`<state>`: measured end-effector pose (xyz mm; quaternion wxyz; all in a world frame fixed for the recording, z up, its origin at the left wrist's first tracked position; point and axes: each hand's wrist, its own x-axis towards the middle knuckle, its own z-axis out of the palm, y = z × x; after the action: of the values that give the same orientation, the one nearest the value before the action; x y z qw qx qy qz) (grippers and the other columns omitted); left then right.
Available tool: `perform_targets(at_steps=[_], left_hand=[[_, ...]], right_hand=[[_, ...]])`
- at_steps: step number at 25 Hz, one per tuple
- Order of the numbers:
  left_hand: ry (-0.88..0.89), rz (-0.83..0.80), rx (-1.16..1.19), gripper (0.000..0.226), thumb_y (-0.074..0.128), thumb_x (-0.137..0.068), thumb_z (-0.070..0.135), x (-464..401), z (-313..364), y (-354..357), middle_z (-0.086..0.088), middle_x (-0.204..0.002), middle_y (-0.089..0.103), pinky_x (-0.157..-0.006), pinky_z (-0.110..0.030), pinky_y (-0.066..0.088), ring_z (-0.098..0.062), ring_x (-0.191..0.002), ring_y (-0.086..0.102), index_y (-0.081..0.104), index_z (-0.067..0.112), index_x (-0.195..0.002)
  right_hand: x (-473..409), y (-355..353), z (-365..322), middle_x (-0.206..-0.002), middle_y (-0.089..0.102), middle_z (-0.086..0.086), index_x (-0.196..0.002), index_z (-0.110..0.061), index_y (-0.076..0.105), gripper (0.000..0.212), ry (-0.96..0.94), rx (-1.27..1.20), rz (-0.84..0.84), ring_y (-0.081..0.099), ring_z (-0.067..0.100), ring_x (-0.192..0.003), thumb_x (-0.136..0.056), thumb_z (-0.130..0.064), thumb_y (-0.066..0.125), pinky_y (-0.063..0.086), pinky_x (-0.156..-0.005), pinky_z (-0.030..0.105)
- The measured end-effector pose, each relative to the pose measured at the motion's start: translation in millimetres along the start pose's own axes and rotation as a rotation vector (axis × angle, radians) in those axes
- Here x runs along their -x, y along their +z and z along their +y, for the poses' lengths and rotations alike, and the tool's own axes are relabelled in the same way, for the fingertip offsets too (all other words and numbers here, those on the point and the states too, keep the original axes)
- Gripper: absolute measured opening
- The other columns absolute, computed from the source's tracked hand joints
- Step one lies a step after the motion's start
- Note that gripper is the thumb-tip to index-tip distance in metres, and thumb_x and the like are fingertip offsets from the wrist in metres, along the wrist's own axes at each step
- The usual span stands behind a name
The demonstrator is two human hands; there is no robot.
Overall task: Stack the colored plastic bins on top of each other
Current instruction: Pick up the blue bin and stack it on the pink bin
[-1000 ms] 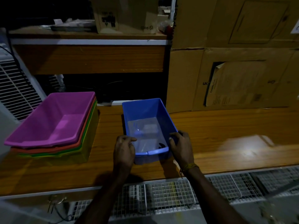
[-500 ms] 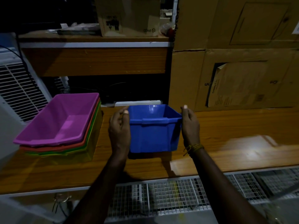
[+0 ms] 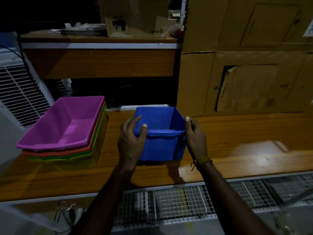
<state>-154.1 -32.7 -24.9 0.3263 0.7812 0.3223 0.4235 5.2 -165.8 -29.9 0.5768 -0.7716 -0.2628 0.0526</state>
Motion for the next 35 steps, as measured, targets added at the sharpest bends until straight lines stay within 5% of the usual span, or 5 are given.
perform_targets(at_steps=[3, 8, 21, 28, 35], left_hand=[[-0.058, -0.086, -0.046, 0.041, 0.062, -0.093, 0.033, 14.4, -19.3, 8.4, -0.005, -0.139, 0.05, -0.085, -0.022, 0.045, -0.019, -0.122, 0.052, 0.058, 0.024, -0.133], [-0.118, -0.177, -0.133, 0.042, 0.063, -0.09, 0.031, 26.2, -37.7, 20.2, -0.004, -0.14, 0.049, -0.083, -0.024, 0.043, -0.022, -0.123, 0.053, 0.057, 0.028, -0.132], [-0.285, -0.254, -0.392, 0.048, 0.055, -0.092, 0.034, 7.7, -39.2, 57.7, -0.013, -0.142, 0.047, -0.099, -0.043, 0.045, -0.036, -0.13, 0.043, 0.052, 0.024, -0.139], [-0.381, -0.246, -0.464, 0.049, 0.055, -0.09, 0.031, -13.4, -33.3, 71.5, -0.013, -0.151, 0.037, -0.108, -0.047, 0.036, -0.037, -0.135, 0.035, 0.05, 0.027, -0.139], [-0.433, -0.182, -0.494, 0.045, 0.059, -0.088, 0.032, -17.4, -29.7, 75.8, -0.015, -0.141, 0.049, -0.106, -0.043, 0.038, -0.039, -0.126, 0.046, 0.057, 0.027, -0.133]], right_hand=[[14.2, 10.5, 17.0, -0.137, 0.057, 0.009, -0.139, -0.02, 0.053, 0.05, 0.049, 0.049, -0.048, 0.055, 0.026, -0.124, -0.1, -0.05, 0.045, 0.054, -0.094, 0.044], [24.8, 19.7, 35.0, -0.144, 0.048, 0.014, -0.143, -0.015, 0.049, 0.053, 0.097, 0.177, -0.068, 0.048, 0.03, -0.132, -0.098, -0.043, 0.053, 0.045, -0.109, 0.049], [-15.9, 20.5, 50.8, -0.139, 0.055, 0.014, -0.137, -0.015, 0.055, 0.038, 0.118, 0.26, -0.16, 0.054, 0.029, -0.127, -0.101, -0.024, 0.048, 0.051, -0.102, 0.049], [-39.4, 25.7, 49.8, -0.138, 0.054, 0.016, -0.134, -0.014, 0.057, 0.037, 0.132, 0.255, -0.198, 0.051, 0.034, -0.127, -0.099, -0.019, 0.048, 0.05, -0.103, 0.051], [-45.9, 28.1, 56.5, -0.135, 0.058, 0.013, -0.128, -0.011, 0.063, 0.035, 0.149, 0.187, -0.192, 0.052, 0.035, -0.125, -0.097, -0.021, 0.052, 0.048, -0.104, 0.05]])
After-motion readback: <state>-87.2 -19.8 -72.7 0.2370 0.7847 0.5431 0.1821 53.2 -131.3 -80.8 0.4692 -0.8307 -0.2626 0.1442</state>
